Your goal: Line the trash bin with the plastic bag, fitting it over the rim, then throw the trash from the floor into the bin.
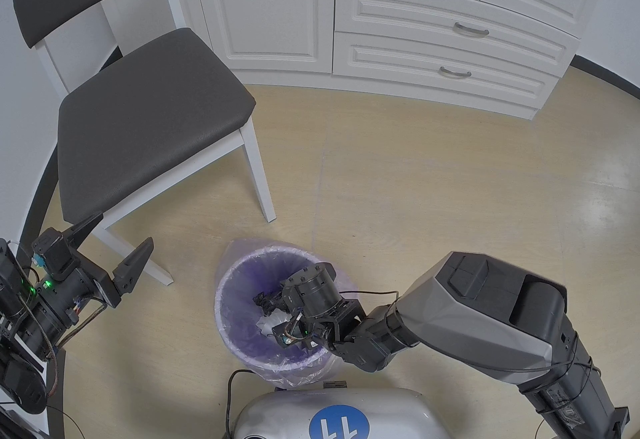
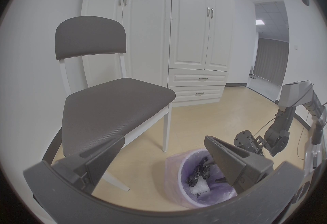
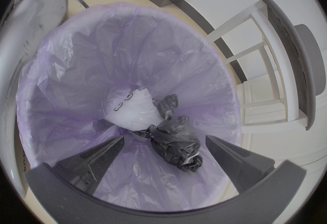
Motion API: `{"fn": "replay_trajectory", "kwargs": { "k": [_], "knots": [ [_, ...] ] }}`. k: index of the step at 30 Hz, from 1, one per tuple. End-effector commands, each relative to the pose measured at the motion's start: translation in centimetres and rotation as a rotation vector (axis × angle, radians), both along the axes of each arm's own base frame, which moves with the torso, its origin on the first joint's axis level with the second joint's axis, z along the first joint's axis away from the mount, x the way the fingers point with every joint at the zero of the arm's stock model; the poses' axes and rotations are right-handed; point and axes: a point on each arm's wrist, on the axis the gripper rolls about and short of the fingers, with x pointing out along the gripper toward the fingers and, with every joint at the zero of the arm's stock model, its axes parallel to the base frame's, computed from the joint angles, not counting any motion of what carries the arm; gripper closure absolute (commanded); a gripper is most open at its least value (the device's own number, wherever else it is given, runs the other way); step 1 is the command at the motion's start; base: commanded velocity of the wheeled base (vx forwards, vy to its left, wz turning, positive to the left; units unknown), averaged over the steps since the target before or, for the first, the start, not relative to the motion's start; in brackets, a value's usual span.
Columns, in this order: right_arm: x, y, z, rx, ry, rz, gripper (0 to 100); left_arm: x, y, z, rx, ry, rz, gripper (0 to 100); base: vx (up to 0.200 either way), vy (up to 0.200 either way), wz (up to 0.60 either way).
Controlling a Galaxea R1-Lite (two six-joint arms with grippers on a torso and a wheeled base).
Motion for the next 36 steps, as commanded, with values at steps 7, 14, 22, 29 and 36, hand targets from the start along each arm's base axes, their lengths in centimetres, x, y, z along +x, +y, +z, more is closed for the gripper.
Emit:
{"fn": "replay_trajectory", "kwargs": {
  "k": [7,14,22,29,36],
  "knots": [
    [-0.2,0.8,2.6,0.044,-0.04,0.013,0,0.2,0.2,-0.2,0.0,0.008,0.012,0,0.0,0.0,0.0],
    [-0.5,0.7,6.3,0.094,-0.083,0.017,0,0.2,0.2,-0.3,0.001,0.015,0.011,0,0.0,0.0,0.0],
    [-2.6,-2.0,13.5,0.184,-0.161,-0.063,0,0.1,0.2,-0.6,0.003,0.029,0.008,0,0.0,0.0,0.0],
    [-5.9,-7.3,14.6,0.573,0.023,-0.555,0,-0.1,0.1,-0.9,0.004,0.048,0.005,0,0.0,0.0,0.0],
    [-7.1,-13.6,15.3,0.834,0.098,-0.844,0,0.1,0.0,-1.3,0.004,0.07,0.004,0,0.0,0.0,0.0]
  ]
}}
